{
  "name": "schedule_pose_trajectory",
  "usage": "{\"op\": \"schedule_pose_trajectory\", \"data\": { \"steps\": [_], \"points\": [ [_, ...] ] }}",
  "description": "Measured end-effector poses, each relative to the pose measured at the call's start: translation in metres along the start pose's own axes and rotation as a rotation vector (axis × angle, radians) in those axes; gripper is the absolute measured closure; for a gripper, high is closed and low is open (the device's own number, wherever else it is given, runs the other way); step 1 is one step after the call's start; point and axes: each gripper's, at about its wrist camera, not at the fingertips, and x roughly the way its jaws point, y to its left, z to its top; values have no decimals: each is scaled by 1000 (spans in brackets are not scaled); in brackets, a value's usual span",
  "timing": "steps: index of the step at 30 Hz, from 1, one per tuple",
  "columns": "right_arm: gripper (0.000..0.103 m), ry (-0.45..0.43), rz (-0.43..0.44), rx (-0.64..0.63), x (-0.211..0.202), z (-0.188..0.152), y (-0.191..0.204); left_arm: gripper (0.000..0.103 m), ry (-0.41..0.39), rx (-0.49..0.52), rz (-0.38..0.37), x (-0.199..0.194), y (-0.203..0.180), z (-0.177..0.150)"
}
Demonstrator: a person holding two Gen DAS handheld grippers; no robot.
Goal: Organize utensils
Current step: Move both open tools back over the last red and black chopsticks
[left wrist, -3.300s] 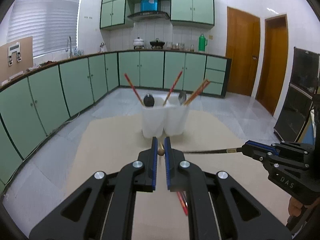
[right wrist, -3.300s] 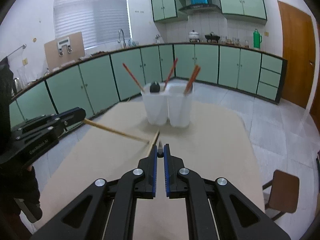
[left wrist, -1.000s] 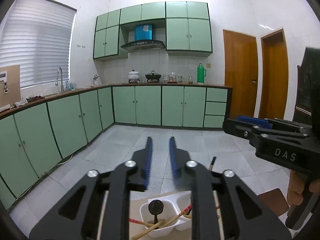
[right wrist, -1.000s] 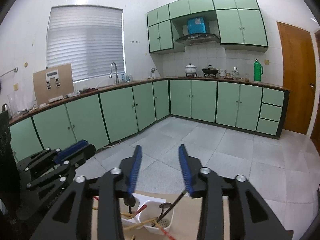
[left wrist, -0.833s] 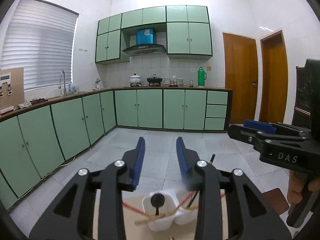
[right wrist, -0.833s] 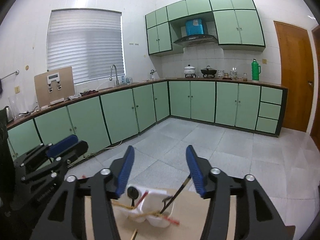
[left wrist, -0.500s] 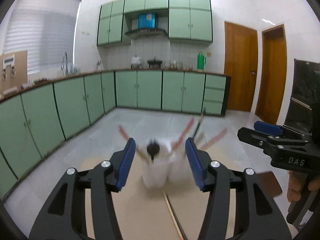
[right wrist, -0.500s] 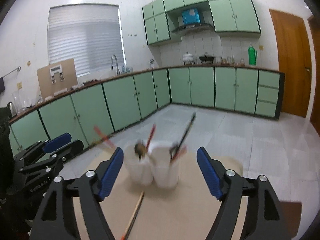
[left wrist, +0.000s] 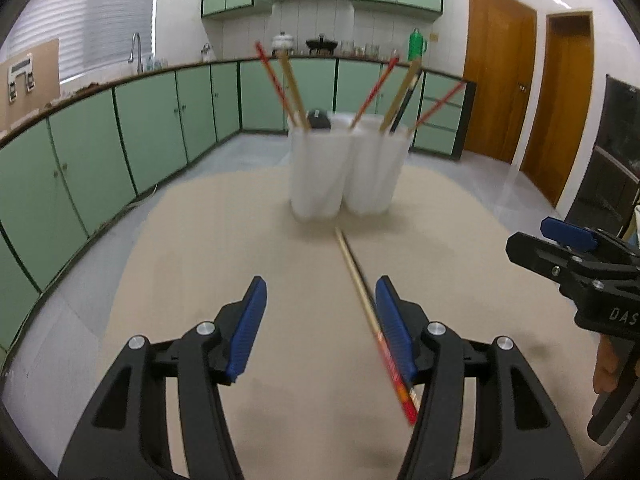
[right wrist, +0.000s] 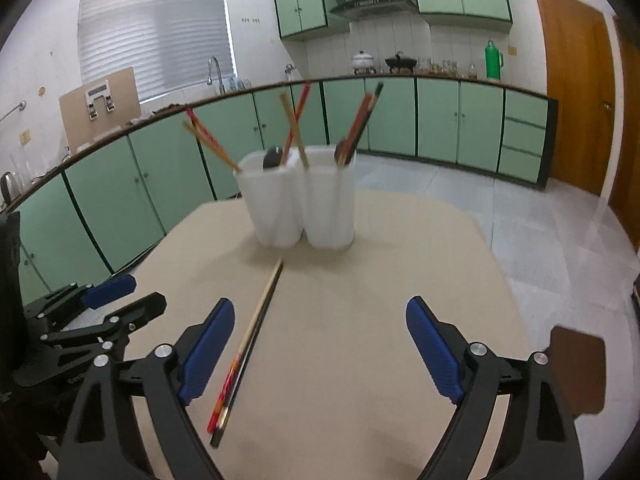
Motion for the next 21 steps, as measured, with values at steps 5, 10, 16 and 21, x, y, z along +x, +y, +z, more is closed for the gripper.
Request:
{"op": "schedule_pose_trajectory", "data": {
  "steps": [5, 10, 16, 21],
  "points": [
    [16, 50, -5, 16, 7, -25, 1, 46, 52, -8, 17, 5, 2, -24],
    [16, 100, -12, 31, 13, -46, 3, 46, 107, -17, 23, 12, 2, -47],
    [16, 161, -20, 30, 20, -68, 7, 44, 159, -30, 11, 16, 2, -61],
    [16, 215, -4, 42, 26, -82, 13, 43, 191, -50, 9, 18, 4, -67]
  ]
}}
